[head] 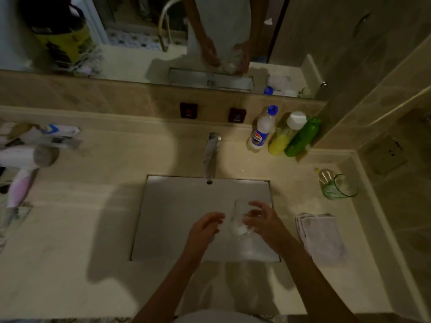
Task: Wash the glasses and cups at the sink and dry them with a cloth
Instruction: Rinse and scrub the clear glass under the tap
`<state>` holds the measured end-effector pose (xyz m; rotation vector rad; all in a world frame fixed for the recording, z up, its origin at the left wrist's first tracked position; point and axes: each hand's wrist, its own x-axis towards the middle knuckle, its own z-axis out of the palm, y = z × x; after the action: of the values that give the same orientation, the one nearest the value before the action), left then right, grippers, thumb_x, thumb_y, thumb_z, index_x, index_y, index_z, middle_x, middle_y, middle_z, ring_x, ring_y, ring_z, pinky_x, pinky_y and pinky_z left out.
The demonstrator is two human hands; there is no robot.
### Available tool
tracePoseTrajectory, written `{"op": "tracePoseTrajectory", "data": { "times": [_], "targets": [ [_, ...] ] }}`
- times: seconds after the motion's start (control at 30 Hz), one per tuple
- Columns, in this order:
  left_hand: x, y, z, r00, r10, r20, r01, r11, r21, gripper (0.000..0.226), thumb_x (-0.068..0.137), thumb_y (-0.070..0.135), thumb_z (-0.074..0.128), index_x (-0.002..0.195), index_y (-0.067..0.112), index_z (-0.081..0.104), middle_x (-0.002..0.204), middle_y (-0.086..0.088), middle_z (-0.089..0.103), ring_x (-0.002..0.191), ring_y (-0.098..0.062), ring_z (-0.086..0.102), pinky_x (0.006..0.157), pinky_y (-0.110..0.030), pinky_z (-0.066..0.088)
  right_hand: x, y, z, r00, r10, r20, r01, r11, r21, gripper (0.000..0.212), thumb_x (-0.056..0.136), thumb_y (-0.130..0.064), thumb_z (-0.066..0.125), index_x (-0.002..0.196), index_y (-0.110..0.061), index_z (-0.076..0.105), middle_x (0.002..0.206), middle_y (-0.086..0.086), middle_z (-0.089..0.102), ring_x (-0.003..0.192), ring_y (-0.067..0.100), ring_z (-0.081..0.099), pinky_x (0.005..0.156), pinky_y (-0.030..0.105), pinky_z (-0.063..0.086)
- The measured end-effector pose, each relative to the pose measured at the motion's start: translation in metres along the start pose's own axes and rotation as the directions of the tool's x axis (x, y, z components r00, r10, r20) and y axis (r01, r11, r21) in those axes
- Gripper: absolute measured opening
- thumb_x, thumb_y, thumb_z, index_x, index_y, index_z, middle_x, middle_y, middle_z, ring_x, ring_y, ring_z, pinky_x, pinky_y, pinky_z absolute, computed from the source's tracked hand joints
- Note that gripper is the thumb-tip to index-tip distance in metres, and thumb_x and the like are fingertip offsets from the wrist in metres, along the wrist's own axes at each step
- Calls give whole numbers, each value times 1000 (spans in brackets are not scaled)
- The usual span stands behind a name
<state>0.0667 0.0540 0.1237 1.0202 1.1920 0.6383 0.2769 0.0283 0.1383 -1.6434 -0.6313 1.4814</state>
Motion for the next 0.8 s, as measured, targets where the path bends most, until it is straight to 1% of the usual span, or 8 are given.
{"op": "tracePoseTrajectory", "data": {
  "times": [0.13,0.23,0.37,0.5,0.57,0.63,0.73,0.8],
  "targets": [
    [1,-3,-11,999,-12,38,15,997,-82,43,83,32,61,126,29,66,123,4,70,110,-16,68,93,-34,54,8,1,44,1000,16,-1,-16,998,58,62,76,-11,80,130,-21,50,122,10,57,104,24,62,79,31,53],
    [7,-14,-23,997,-32,77,40,994,-102,60,81,33,68,139,31,54,136,6,62,118,-9,64,90,-26,55,15,3,68,999,51,-7,-50,990,130,68,75,-24,81,134,-20,46,129,10,58,114,24,60,82,31,53],
    [20,-17,-34,990,-27,141,46,990,-133,78,77,22,80,146,30,45,138,5,63,122,-12,64,97,-32,54,13,-4,87,995,88,48,-95,983,159,43,93,-43,57,129,-19,58,119,10,67,106,22,64,90,34,51],
    [44,-9,-42,991,-129,-42,120,977,-178,69,75,5,85,132,19,49,132,-11,59,114,-26,62,84,-28,58,9,-11,92,984,119,129,-134,984,114,40,99,-43,47,125,-17,62,117,10,71,110,27,67,99,43,52],
    [56,-15,-49,987,-149,-66,137,977,-163,80,69,12,91,136,13,47,131,-13,60,112,-27,63,82,-29,58,16,-22,87,981,147,123,-145,989,-31,33,98,-36,53,124,-17,60,111,10,72,104,26,69,96,43,54],
    [65,-21,-55,989,-149,-9,147,981,-128,98,49,32,95,135,22,48,126,-7,61,112,-23,65,86,-33,57,36,-40,77,994,92,63,-67,944,-323,32,95,-25,61,126,-21,56,106,5,72,99,21,69,96,43,54],
    [80,-24,-55,986,-162,35,164,984,-74,100,43,37,96,130,28,47,126,-4,60,115,-20,63,96,-43,56,76,-74,72,991,-114,-64,58,821,-568,38,89,-16,66,126,-19,56,109,2,65,98,18,63,92,39,55],
    [92,-22,-50,986,-165,38,167,985,-54,102,42,34,98,130,27,46,128,-2,59,118,-20,60,99,-46,55,103,-98,75,942,-329,-65,206,718,-665,51,86,-16,70,133,-16,50,121,5,57,110,20,58,93,37,53]
  ]
}}
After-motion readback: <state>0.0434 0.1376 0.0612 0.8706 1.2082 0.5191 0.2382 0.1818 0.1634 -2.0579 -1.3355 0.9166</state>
